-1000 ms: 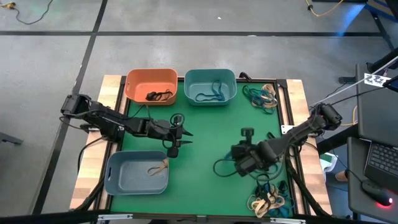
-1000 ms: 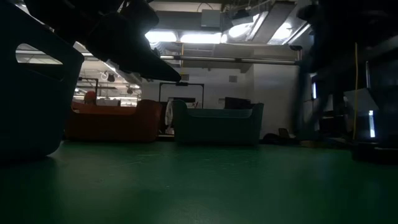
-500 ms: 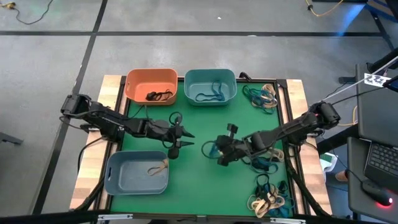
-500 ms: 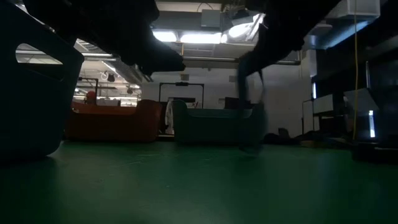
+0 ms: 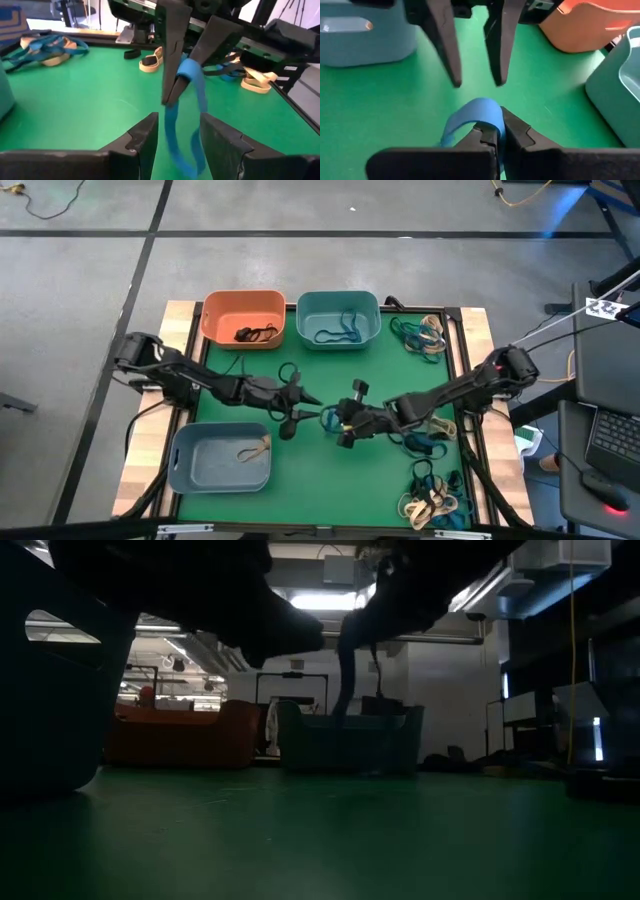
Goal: Sort rubber bands into baskets
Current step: Put the blue rubber band into the green bin
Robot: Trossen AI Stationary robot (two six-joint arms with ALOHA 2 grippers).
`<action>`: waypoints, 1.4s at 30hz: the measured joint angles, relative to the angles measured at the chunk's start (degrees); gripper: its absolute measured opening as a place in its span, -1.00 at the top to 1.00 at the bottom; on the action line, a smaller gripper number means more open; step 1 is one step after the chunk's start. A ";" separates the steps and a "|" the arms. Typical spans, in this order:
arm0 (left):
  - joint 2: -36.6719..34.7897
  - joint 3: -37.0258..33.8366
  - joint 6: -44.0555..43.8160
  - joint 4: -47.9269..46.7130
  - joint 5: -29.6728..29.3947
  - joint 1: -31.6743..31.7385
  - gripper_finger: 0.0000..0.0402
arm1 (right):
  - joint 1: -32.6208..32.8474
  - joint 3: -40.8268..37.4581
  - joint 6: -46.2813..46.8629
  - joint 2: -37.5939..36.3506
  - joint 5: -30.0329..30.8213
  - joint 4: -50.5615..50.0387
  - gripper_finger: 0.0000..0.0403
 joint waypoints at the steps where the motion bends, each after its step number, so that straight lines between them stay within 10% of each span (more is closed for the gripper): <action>1: 0.52 0.49 -0.34 0.04 0.01 0.00 0.29 | -0.19 0.00 0.00 0.39 0.00 0.42 0.95; 24: 3.30 2.05 1.24 0.02 0.58 -0.25 0.31 | -0.82 0.00 -2.78 1.09 5.47 9.40 0.95; 34: 3.33 2.05 5.74 0.83 2.20 -0.22 0.93 | -0.82 0.00 -2.99 1.08 5.40 8.82 0.95; 42: 3.33 2.05 6.44 0.63 2.20 -0.31 0.98 | -0.82 0.00 -4.94 1.08 5.84 8.11 0.94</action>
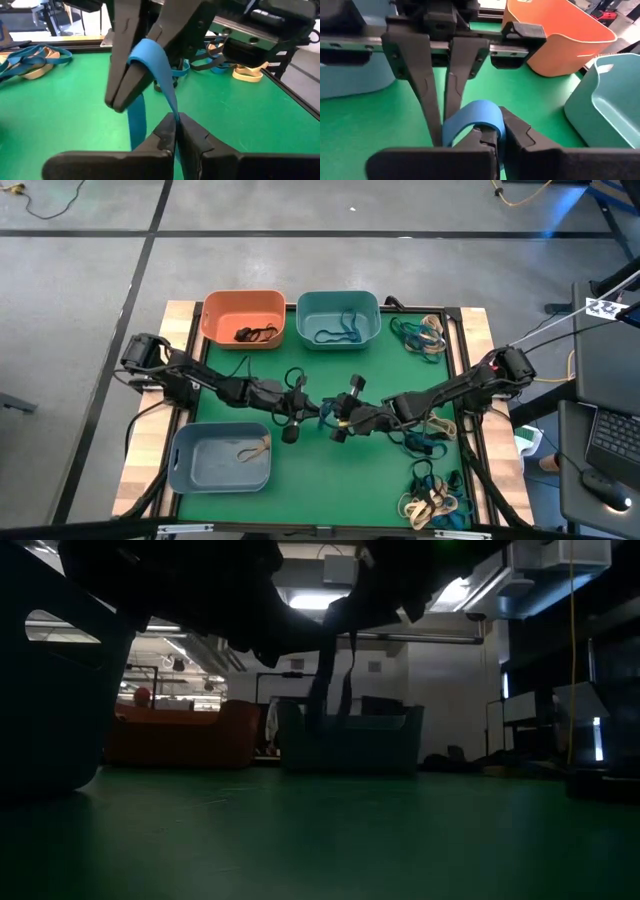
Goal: Sort rubber bands into baskets
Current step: Put the blue rubber band into the green bin
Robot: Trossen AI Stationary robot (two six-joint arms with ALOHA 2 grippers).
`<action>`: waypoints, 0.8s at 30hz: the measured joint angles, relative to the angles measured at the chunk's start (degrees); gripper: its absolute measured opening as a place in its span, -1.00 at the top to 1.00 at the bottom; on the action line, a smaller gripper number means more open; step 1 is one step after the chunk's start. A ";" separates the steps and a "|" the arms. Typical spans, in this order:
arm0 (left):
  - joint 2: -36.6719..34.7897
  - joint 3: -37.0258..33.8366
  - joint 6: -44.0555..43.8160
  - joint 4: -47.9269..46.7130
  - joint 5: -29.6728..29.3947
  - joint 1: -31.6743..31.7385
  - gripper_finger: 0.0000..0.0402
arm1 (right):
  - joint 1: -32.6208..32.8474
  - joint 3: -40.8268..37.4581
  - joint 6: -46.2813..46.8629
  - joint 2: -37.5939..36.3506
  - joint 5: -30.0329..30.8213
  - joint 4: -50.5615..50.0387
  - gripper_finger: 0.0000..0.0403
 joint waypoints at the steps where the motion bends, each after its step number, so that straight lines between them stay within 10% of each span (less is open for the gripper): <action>1: 0.00 0.00 0.14 -0.09 -0.01 0.01 0.98 | 0.00 0.00 -0.53 0.02 0.54 -0.15 0.92; 14: -0.04 1.57 10.84 0.20 -16.77 6.12 0.99 | 0.55 0.02 -8.34 -6.96 1.12 -22.36 0.17; 24: -0.04 7.73 21.42 0.11 -21.66 17.79 0.98 | -1.56 -4.32 -4.25 -10.86 1.98 -39.99 0.11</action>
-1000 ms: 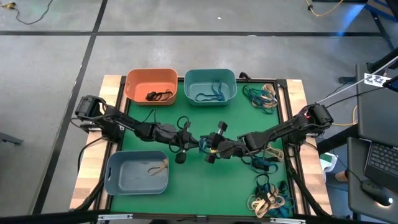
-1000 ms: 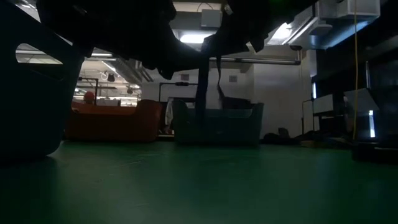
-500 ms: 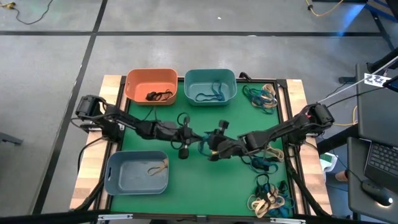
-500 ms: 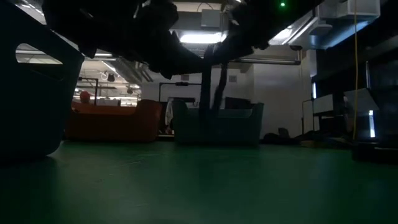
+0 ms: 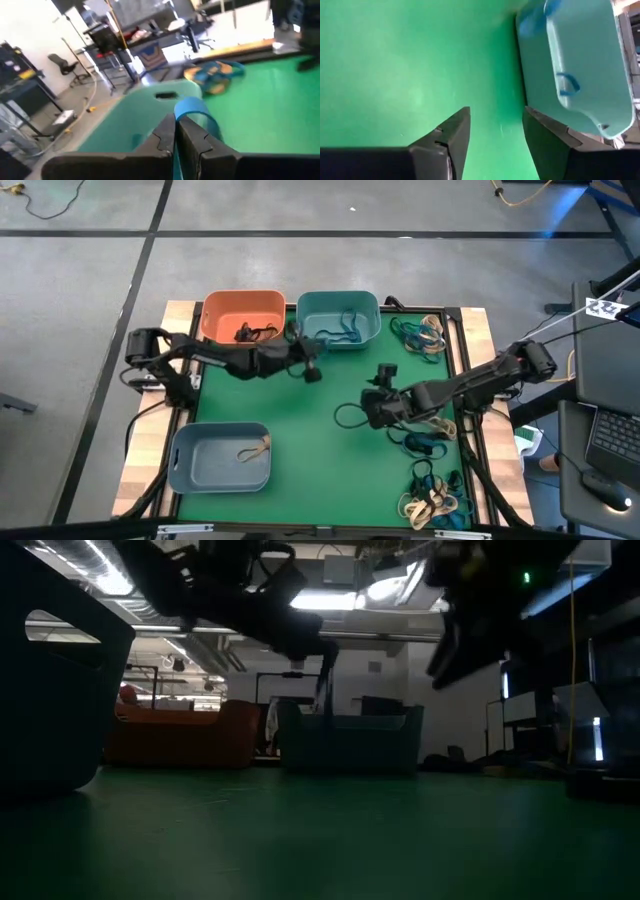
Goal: Sort rubber bands into baskets
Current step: Put the blue rubber band into the green bin
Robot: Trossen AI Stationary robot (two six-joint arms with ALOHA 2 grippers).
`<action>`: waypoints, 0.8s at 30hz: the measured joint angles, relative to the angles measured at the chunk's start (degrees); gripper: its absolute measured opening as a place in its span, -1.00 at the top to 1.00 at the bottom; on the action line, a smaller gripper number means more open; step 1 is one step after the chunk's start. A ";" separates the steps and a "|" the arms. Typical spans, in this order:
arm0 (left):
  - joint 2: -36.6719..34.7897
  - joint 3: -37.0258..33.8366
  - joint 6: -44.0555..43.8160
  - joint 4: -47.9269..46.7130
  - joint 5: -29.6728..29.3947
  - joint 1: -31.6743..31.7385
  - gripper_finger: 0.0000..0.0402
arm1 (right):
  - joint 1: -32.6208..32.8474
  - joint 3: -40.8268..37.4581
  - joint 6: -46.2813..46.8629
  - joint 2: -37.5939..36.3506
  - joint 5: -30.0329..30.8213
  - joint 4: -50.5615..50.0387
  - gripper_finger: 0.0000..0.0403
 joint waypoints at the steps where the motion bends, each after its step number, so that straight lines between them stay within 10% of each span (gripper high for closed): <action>1: 0.00 1.03 0.60 -0.31 0.86 1.13 0.98 | -0.53 -1.40 0.31 0.02 -0.06 0.73 0.11; 24: 12.32 13.63 -13.52 -9.51 17.56 17.75 0.98 | -3.20 -15.63 17.65 0.09 -2.27 11.47 0.12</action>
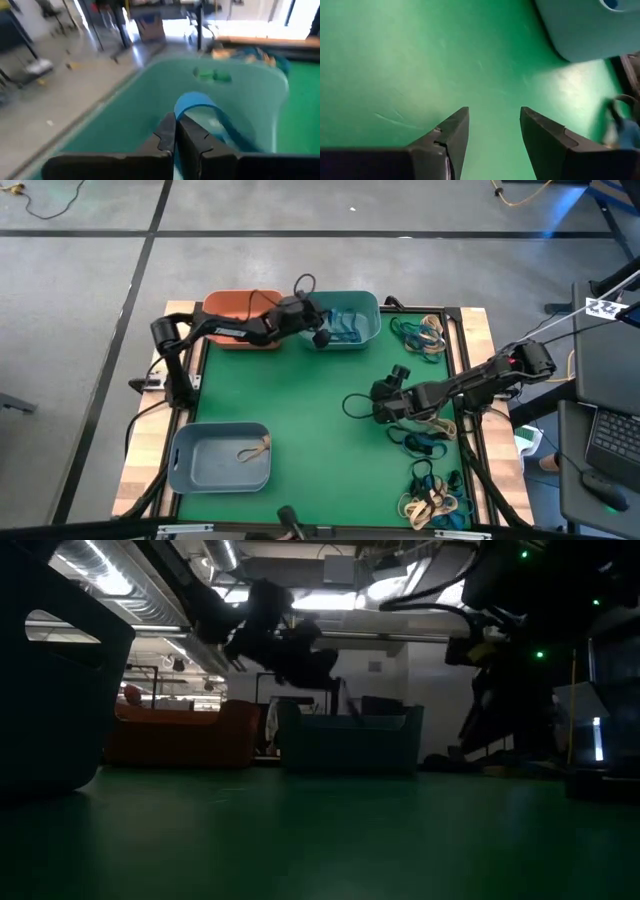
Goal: Sort rubber bands into baskets
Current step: Put the blue rubber band into the green bin
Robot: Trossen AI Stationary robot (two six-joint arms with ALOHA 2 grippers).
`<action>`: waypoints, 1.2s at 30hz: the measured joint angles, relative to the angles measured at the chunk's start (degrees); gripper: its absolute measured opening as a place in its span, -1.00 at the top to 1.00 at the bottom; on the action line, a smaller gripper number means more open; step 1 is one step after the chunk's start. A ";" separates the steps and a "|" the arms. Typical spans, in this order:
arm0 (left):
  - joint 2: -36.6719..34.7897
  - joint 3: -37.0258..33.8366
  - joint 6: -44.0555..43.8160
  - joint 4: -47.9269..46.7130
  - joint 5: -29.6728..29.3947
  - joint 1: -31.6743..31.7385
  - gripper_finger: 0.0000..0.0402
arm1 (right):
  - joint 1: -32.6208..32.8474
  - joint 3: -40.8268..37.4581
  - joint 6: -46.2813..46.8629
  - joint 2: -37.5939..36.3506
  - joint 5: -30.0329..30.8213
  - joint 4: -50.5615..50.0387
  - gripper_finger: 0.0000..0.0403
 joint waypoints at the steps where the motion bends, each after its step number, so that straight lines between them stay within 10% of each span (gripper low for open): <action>1: 0.50 0.00 -0.64 -1.08 0.64 -0.04 0.97 | 0.00 -0.40 -0.02 0.00 -0.28 1.43 0.12; 14: 0.77 0.93 -1.31 -10.58 1.95 -0.69 0.95 | 0.00 -1.84 -0.48 0.07 -0.79 8.19 0.12; 24: 0.73 15.49 -0.67 -35.32 2.93 -0.26 0.95 | -0.04 -1.84 -5.70 0.07 1.35 8.22 0.12; 36: 0.66 16.85 0.09 -36.85 2.94 -0.13 0.68 | -0.02 -1.84 -5.29 0.07 0.61 8.81 0.12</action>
